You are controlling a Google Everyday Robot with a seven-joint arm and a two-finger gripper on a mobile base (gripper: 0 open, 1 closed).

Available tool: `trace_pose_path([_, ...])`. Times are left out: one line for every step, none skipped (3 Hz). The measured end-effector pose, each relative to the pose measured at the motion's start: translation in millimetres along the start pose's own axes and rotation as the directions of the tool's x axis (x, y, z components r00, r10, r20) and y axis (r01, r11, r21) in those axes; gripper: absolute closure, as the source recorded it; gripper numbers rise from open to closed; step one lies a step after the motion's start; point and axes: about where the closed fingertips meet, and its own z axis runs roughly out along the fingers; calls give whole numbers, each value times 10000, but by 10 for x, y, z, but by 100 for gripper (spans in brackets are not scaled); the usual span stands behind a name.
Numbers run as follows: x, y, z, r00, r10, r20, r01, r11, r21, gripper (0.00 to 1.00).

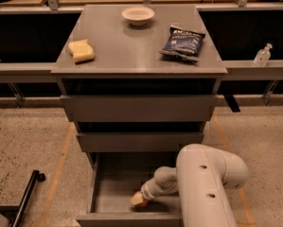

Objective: Pick apple from bottom drawer and place on counter

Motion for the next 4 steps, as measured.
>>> trace_pose_path([-251,150,-251,9951,-376,912,403,9988,-283,100])
trace_pose_path([-515,344,-730,9725,-867,2161,1099,9891,-976,100])
trace_pose_path([-612,594,-1125,9548,-1248,2696,1770,9679,-1785,100])
trace_pose_path([-568,865,-1582,9261,-1307,3540,2302,9390,-2555,100])
